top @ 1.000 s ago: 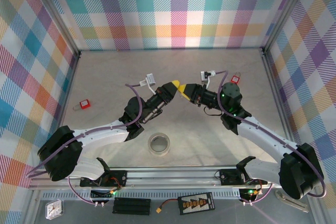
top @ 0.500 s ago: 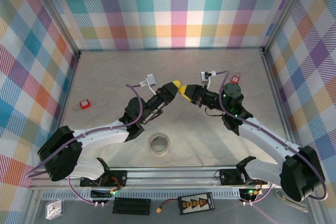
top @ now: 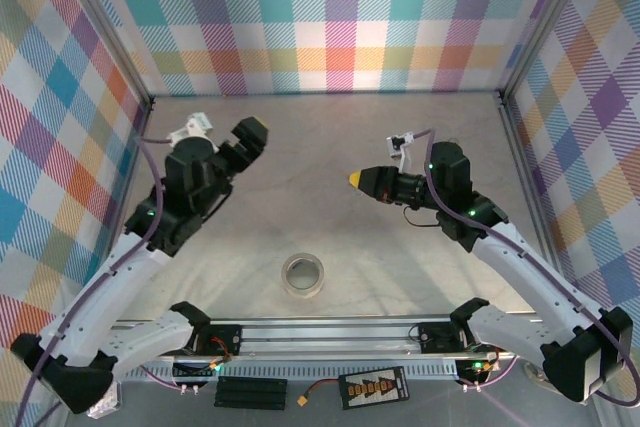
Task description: Unlock with the key
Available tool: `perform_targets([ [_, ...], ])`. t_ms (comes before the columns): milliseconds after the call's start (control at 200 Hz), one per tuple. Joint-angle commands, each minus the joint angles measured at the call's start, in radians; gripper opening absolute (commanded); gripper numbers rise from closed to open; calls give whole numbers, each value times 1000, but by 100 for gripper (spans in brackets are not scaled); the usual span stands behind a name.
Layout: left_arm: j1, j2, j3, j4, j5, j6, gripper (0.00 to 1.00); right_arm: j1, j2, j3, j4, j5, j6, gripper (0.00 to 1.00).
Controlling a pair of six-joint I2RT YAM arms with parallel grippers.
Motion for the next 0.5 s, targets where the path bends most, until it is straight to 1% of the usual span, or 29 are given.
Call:
perform_targets([
  [0,141,35,37,-438,49,164,100,7,22,69,-153,27,-141,0],
  [115,293,84,67,-522,65,265,100,9,30,83,-173,30,-157,0],
  [235,409,185,100,-566,80,348,100,9,35,79,-191,25,-161,0],
  [295,461,258,109,-571,59,370,100,9,33,76,-198,25,-163,0],
  [385,514,373,127,-563,-15,429,100,9,26,64,-197,22,-161,0],
  [495,597,523,167,-552,-29,464,98,9,29,55,-196,1,-157,0],
])
